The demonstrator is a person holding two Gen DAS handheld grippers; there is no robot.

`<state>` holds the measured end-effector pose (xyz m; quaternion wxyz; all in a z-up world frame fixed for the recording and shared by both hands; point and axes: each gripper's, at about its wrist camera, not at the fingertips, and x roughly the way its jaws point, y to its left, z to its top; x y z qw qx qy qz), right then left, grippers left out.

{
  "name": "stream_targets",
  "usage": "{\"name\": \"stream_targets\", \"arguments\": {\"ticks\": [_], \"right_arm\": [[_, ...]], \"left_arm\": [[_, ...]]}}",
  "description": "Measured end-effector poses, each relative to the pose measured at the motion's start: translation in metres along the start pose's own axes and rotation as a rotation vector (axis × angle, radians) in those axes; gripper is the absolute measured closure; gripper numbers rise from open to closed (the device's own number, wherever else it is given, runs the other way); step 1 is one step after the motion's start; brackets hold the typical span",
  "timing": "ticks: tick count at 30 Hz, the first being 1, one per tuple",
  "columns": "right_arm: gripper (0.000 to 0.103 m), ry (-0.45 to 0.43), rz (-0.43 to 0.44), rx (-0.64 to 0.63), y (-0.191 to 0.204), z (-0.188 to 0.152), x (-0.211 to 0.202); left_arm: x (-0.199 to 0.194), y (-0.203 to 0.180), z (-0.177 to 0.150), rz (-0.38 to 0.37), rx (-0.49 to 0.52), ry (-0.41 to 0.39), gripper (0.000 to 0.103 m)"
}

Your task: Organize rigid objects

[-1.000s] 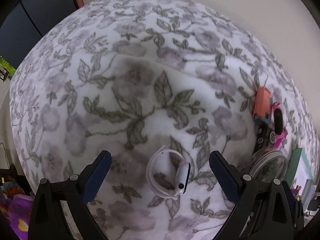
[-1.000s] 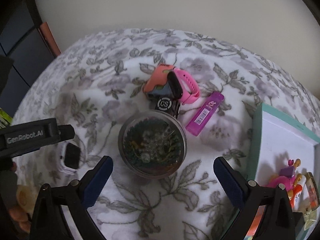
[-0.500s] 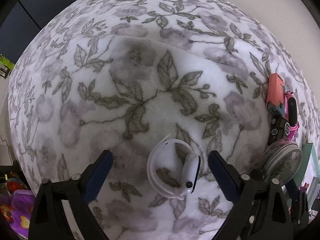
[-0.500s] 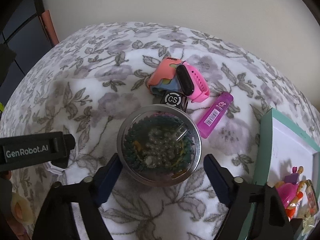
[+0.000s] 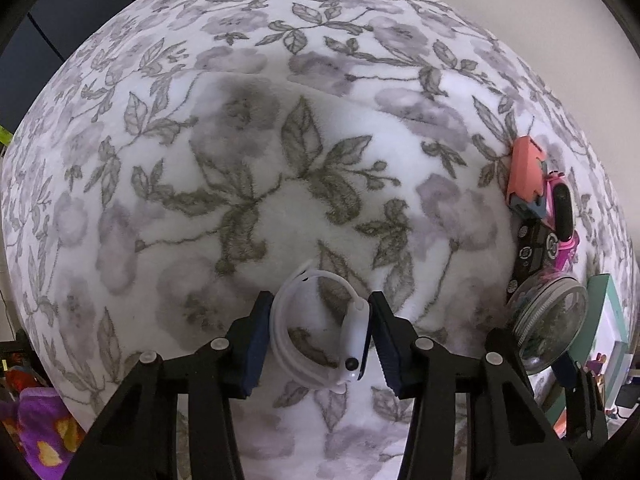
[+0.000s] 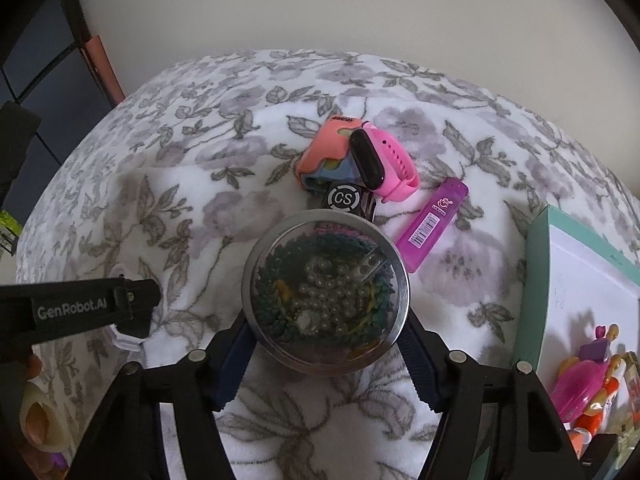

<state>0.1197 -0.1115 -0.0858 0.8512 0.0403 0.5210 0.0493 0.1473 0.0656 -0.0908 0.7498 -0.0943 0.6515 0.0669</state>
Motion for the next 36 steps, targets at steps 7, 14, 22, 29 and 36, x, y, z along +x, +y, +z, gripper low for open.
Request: {"name": "stream_targets", "arguments": {"ticks": [7, 14, 22, 29, 36], "right_arm": [[0.032, -0.023, 0.054, 0.033, -0.009, 0.005, -0.022], [0.063, -0.079, 0.085, 0.071, -0.028, 0.015, -0.051], [0.061, -0.065, 0.105, 0.152, -0.055, 0.015, -0.048], [0.061, -0.068, 0.092, 0.149, -0.061, 0.015, -0.048], [0.06, -0.102, 0.097, 0.2, -0.079, 0.017, -0.055]], "left_arm": [[-0.018, -0.007, 0.005, -0.048, 0.005, -0.036, 0.054], [-0.045, -0.015, 0.009, -0.082, 0.01, -0.105, 0.054], [-0.048, -0.02, 0.011, -0.091, 0.01, -0.099, 0.054], [-0.043, -0.018, 0.008, -0.089, 0.005, -0.089, 0.054], [-0.041, -0.018, 0.01, -0.103, -0.017, -0.075, 0.054]]}}
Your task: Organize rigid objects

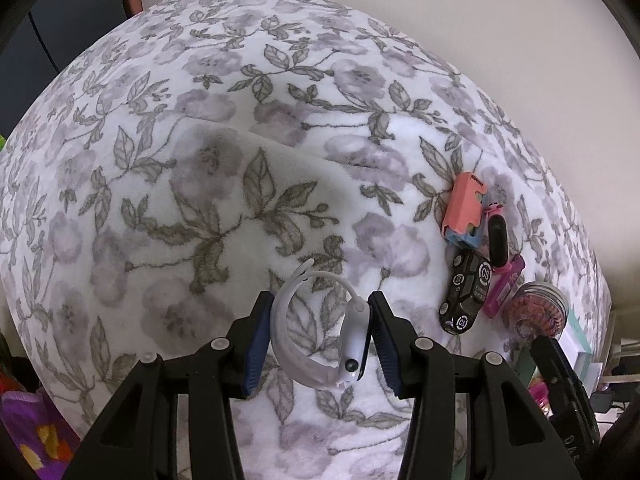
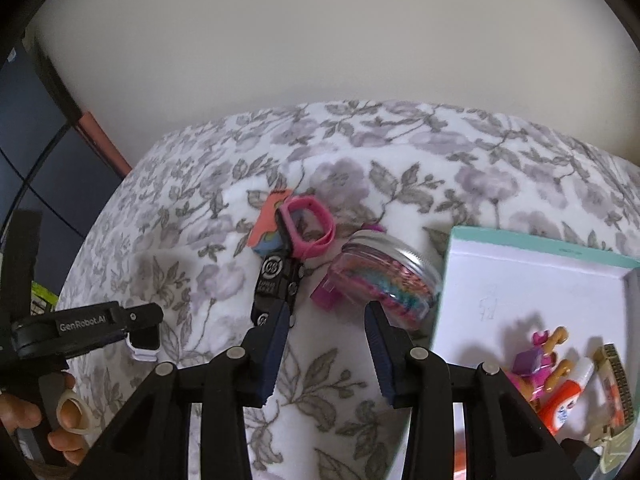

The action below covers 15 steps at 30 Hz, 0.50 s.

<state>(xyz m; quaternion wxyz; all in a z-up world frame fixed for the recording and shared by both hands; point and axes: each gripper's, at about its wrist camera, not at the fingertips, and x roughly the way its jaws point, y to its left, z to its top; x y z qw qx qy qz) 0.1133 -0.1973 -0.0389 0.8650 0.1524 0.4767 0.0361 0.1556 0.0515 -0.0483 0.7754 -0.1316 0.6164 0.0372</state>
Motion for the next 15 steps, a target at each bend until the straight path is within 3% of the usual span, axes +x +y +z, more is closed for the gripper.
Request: {"name": "stream_targets", "arguments": {"ticks": [6, 10, 15], "right_arm": [[0.055, -0.031, -0.031, 0.023, -0.012, 0.008, -0.006], [0.041, -0.045, -0.042, 0.044, -0.021, 0.011, -0.006], [0.037, -0.048, -0.079, 0.025, -0.025, 0.015, 0.0]], "left_arm": [[0.003, -0.016, 0.009, -0.06, -0.005, 0.009, 0.054], [0.008, -0.03, 0.014, -0.075, 0.017, 0.008, 0.054], [0.018, -0.04, 0.018, -0.082, 0.014, 0.021, 0.054]]}}
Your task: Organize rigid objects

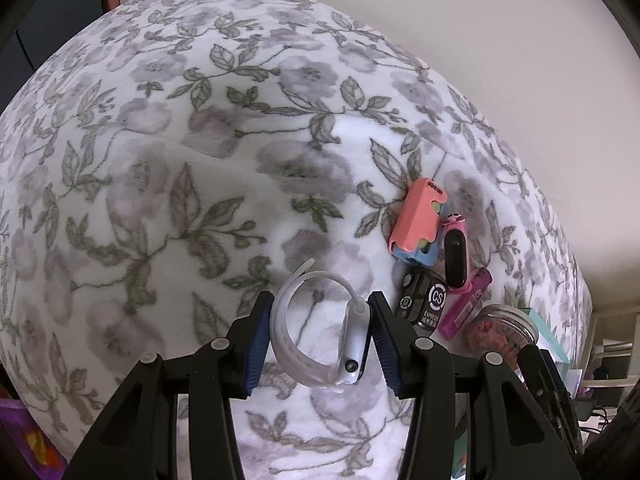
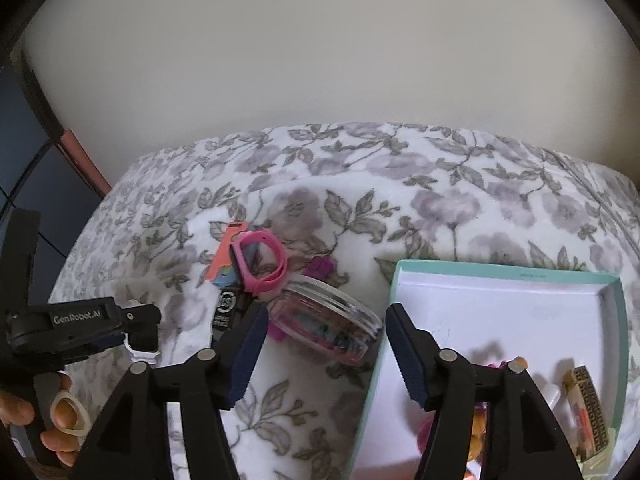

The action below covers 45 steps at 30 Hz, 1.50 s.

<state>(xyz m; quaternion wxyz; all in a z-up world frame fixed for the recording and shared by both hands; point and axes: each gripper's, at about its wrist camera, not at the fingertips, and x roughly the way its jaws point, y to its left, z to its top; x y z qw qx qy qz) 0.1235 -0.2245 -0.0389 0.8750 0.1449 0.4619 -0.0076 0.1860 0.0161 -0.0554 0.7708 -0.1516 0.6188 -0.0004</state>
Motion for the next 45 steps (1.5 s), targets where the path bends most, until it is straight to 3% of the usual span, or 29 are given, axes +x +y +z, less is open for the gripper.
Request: {"name": "stream_targets", "arguments": {"ticks": [6, 18, 21, 31, 39, 42, 45], "right_arm": [[0.029, 0.01, 0.006, -0.043, 0.002, 0.0, 0.01], [0.028, 0.02, -0.001, -0.112, 0.013, -0.003, 0.025], [0.034, 0.018, -0.01, -0.139, 0.017, -0.005, 0.023], [0.034, 0.061, -0.02, -0.289, 0.035, -0.014, 0.02], [0.035, 0.076, -0.079, -0.28, 0.034, -0.018, 0.035], [0.044, 0.075, -0.09, -0.267, 0.033, -0.018, 0.038], [0.045, 0.063, -0.082, -0.229, 0.029, -0.016, 0.037]], "left_arm": [[0.012, -0.01, 0.004, -0.025, -0.006, 0.013, 0.054], [0.034, -0.018, 0.007, -0.011, 0.008, 0.04, 0.054], [0.033, -0.015, 0.008, -0.006, 0.007, 0.038, 0.054], [0.036, -0.017, 0.006, -0.005, 0.018, 0.051, 0.054], [0.038, -0.019, 0.007, 0.001, 0.028, 0.05, 0.054], [0.04, -0.019, 0.006, -0.001, 0.03, 0.056, 0.054], [0.041, -0.02, 0.006, 0.003, 0.036, 0.056, 0.054]]}}
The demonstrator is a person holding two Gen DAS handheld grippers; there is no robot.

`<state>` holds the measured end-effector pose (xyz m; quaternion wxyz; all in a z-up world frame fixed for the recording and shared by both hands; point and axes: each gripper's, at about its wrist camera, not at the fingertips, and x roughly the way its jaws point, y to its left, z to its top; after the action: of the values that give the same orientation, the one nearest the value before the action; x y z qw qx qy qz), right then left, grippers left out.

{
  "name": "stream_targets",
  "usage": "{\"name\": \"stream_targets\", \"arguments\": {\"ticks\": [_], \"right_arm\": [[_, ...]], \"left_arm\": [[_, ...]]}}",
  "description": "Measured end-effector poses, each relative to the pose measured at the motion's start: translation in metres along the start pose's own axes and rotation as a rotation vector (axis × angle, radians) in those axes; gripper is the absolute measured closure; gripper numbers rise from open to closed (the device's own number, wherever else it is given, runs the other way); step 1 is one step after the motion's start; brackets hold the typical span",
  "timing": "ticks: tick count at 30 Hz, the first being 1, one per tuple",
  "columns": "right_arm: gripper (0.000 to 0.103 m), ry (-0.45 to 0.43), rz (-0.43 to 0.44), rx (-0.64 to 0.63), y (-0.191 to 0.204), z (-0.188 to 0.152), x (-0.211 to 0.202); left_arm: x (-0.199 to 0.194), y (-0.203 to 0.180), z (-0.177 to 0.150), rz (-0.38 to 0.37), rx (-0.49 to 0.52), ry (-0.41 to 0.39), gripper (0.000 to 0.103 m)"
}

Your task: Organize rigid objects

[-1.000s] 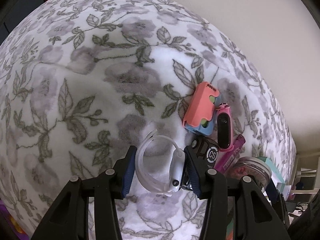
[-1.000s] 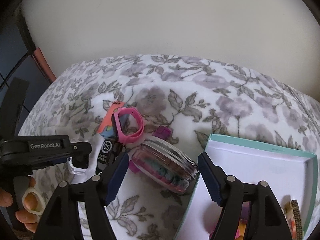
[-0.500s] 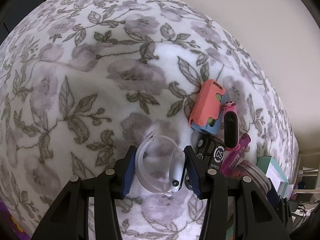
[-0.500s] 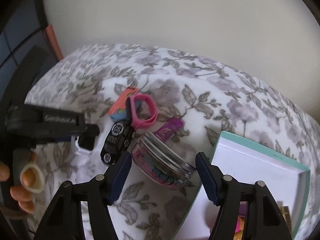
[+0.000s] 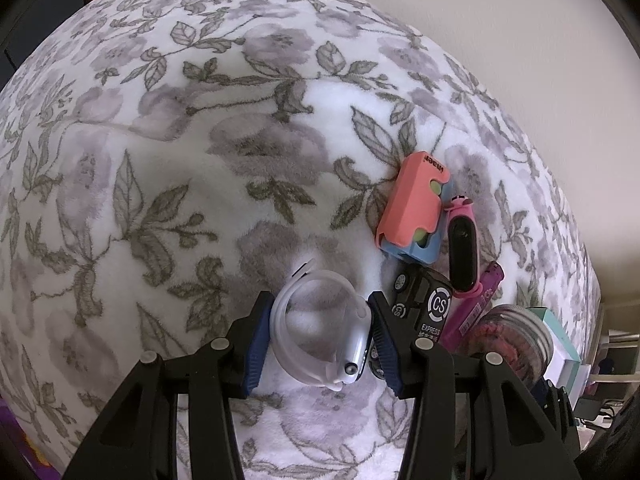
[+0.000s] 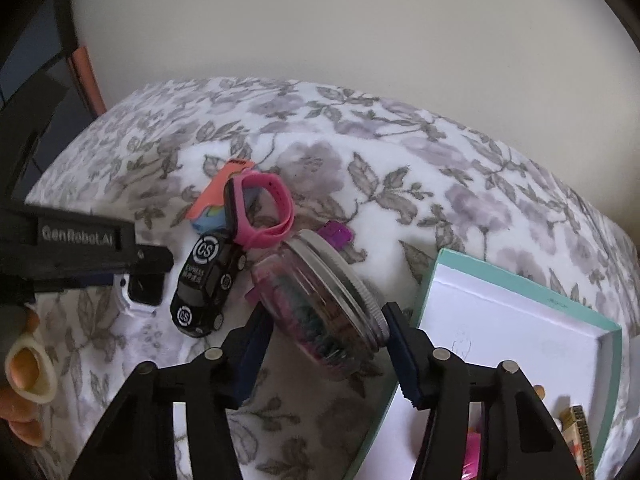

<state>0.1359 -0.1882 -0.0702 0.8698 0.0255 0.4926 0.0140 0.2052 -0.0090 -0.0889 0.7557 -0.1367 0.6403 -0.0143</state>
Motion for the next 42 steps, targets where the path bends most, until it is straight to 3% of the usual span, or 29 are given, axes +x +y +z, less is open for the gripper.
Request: {"name": "stream_targets", "arguments": {"ticks": [3, 12, 22, 34, 42], "right_arm": [[0.045, -0.007, 0.011, 0.032, -0.003, 0.001, 0.001], [0.064, -0.029, 0.074, 0.142, -0.016, 0.005, -0.007], [0.067, -0.059, 0.138, 0.199, -0.028, 0.006, -0.02], [0.068, -0.087, 0.125, 0.176, -0.029, 0.013, -0.047], [0.068, -0.085, 0.086, 0.186, -0.044, 0.015, -0.069]], "left_arm": [[0.001, -0.001, 0.0, 0.007, 0.007, -0.001, 0.053], [0.0, 0.0, 0.001, 0.003, 0.011, -0.001, 0.054], [-0.007, -0.004, 0.002, -0.021, 0.025, -0.013, 0.054], [-0.038, -0.015, 0.005, -0.08, 0.05, -0.077, 0.054], [-0.067, -0.042, -0.004, -0.135, 0.112, -0.132, 0.054]]}}
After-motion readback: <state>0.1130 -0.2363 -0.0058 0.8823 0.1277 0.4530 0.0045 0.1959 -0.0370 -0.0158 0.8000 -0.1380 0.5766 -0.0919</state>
